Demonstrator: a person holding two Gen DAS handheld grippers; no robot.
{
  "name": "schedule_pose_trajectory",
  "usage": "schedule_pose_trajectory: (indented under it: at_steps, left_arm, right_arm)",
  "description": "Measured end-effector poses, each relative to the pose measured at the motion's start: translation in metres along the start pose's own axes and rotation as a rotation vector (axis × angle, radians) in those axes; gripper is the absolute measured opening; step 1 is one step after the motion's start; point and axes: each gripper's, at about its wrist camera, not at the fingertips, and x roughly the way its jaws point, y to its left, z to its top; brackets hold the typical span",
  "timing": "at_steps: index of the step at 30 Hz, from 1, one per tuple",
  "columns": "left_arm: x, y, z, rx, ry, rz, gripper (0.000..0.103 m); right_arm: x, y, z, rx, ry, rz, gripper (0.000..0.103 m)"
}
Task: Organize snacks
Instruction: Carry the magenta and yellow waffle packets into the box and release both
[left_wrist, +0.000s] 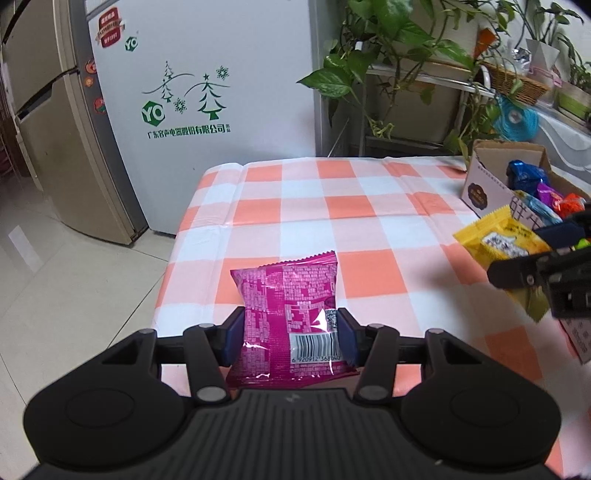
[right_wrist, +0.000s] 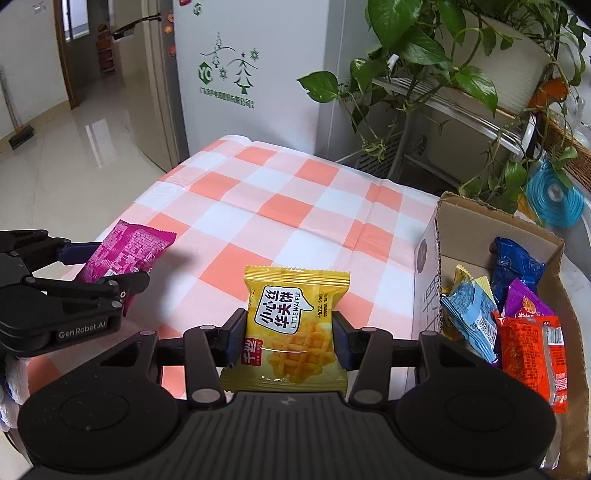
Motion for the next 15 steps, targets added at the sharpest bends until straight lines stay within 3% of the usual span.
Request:
schedule_pose_trajectory:
  at_steps: [15]
  left_arm:
    - [-0.028,-0.005,-0.018,-0.103,0.013,-0.002,0.050]
  right_arm:
    - [-0.037,-0.020,-0.008,-0.010,-0.091,0.035,0.054]
